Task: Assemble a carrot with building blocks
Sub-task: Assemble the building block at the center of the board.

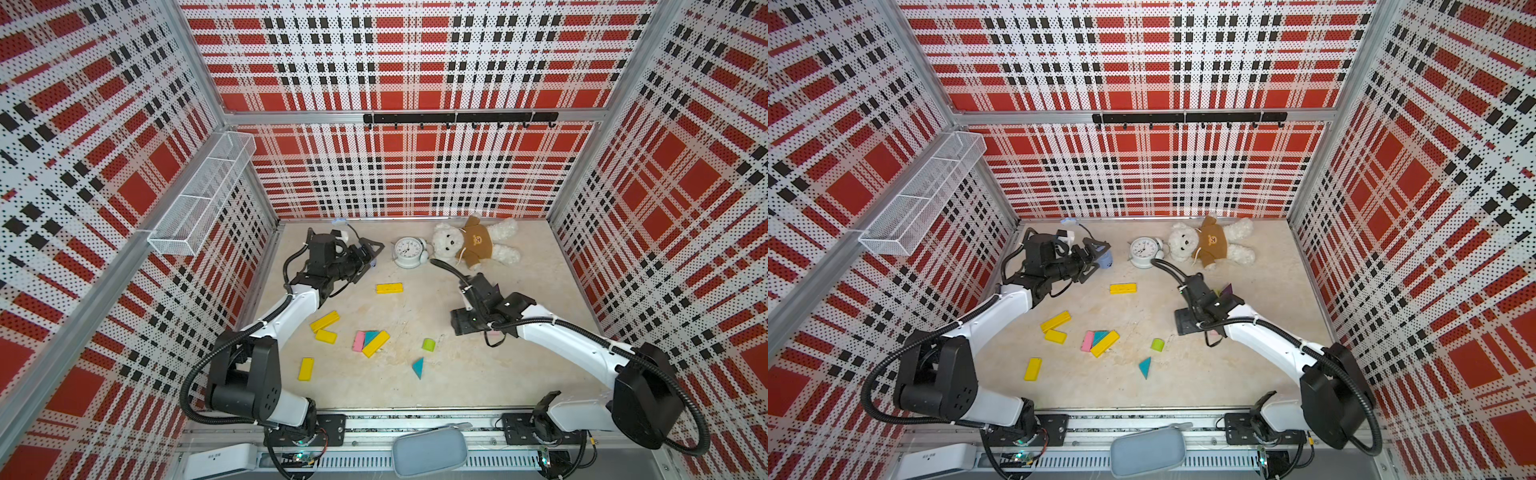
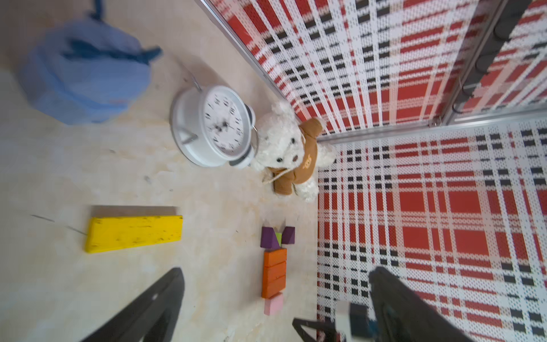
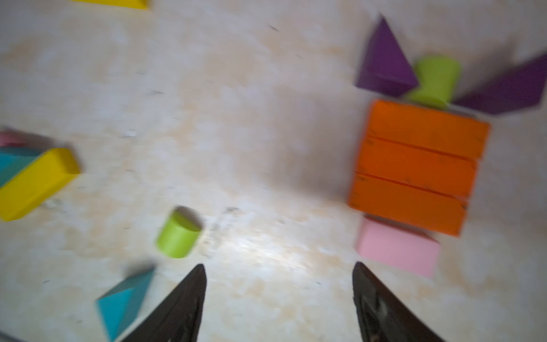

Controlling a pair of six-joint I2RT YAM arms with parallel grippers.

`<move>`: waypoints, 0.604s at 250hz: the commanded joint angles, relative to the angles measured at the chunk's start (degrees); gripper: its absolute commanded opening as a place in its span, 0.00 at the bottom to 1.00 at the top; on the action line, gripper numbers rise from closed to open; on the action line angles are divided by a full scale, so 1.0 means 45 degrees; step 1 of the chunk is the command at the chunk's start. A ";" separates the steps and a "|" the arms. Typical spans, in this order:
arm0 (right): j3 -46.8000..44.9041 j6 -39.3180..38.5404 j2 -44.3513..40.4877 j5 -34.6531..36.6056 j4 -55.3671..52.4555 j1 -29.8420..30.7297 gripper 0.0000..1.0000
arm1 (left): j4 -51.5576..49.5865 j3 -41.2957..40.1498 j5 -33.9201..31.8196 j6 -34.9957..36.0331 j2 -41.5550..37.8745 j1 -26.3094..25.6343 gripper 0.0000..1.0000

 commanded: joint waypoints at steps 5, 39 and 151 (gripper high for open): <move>0.1958 -0.0825 0.2043 -0.0164 0.1145 0.1947 0.75 | 0.0221 -0.0276 -0.0462 -0.0519 -0.0509 0.1583 0.99; 0.4685 -0.3074 0.4978 -0.0798 0.1395 0.3452 0.76 | 0.0287 -0.0259 -0.0194 -0.0768 -0.0421 0.3065 1.00; 1.0288 -0.6611 1.0562 -0.2433 0.0569 0.4535 0.92 | 0.0669 -0.0374 0.0029 -0.1120 -0.0223 0.4501 0.99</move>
